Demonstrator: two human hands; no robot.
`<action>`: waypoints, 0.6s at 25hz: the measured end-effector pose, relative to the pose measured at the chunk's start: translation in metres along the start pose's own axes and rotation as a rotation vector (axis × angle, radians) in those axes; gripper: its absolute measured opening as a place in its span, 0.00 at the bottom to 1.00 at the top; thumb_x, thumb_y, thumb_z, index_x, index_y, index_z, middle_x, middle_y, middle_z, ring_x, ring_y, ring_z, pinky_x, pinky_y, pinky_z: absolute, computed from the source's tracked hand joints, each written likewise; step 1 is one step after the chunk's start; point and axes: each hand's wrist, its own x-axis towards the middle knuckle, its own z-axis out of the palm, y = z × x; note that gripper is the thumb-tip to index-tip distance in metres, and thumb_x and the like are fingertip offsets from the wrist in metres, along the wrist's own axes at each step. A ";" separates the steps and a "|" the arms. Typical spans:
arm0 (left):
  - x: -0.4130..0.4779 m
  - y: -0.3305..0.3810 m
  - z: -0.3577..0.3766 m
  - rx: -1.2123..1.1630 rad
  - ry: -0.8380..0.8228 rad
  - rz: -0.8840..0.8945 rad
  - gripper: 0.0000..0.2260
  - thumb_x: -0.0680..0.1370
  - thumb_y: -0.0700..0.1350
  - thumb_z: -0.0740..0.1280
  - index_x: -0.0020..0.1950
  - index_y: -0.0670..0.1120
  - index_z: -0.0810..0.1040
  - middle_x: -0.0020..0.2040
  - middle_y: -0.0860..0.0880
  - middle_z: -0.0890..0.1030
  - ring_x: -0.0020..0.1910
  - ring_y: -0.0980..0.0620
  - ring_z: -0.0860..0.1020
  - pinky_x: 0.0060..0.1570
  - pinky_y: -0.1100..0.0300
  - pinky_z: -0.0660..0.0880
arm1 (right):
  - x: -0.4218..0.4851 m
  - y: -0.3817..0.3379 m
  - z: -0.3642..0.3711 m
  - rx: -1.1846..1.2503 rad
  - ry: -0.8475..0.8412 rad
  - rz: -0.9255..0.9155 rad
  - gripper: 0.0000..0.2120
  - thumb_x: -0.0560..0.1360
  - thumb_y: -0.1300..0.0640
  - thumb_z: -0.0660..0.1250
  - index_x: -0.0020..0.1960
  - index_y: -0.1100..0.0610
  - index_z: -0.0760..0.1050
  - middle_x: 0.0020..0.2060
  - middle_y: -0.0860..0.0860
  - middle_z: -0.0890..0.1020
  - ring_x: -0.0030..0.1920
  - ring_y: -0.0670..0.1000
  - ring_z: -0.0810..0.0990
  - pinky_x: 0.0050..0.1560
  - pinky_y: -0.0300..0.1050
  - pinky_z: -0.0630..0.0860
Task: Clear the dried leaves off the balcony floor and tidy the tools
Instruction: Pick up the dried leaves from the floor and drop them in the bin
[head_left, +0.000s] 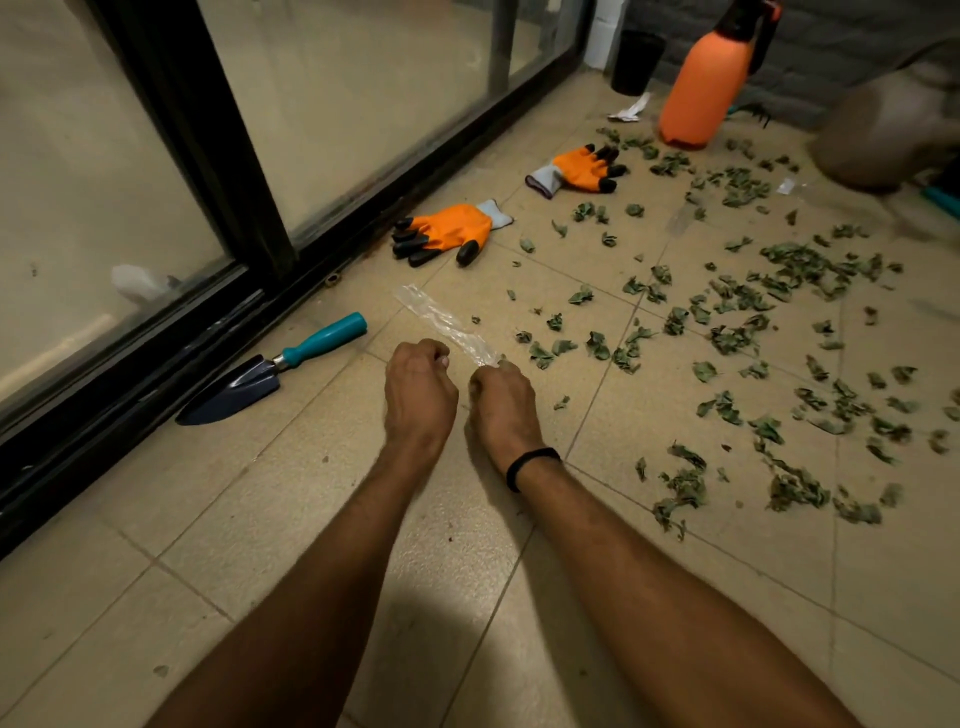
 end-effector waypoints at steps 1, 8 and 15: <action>0.012 0.004 0.006 0.024 -0.018 0.018 0.10 0.83 0.40 0.62 0.61 0.43 0.80 0.55 0.43 0.80 0.56 0.47 0.76 0.53 0.59 0.70 | 0.001 0.012 -0.002 0.005 0.034 0.024 0.08 0.79 0.62 0.59 0.49 0.60 0.77 0.48 0.56 0.77 0.47 0.53 0.74 0.44 0.37 0.66; 0.075 0.023 0.037 0.212 -0.169 0.129 0.12 0.83 0.43 0.64 0.65 0.42 0.78 0.60 0.40 0.78 0.60 0.42 0.74 0.57 0.51 0.73 | 0.038 0.035 -0.026 0.135 0.108 0.122 0.10 0.76 0.54 0.71 0.54 0.58 0.79 0.50 0.53 0.75 0.49 0.50 0.71 0.48 0.37 0.63; 0.104 0.027 0.059 0.443 -0.297 0.180 0.06 0.80 0.42 0.67 0.54 0.41 0.81 0.54 0.40 0.80 0.54 0.41 0.75 0.53 0.51 0.71 | 0.051 0.034 -0.019 0.050 0.138 0.021 0.07 0.80 0.61 0.61 0.48 0.59 0.78 0.47 0.54 0.75 0.48 0.53 0.74 0.46 0.42 0.69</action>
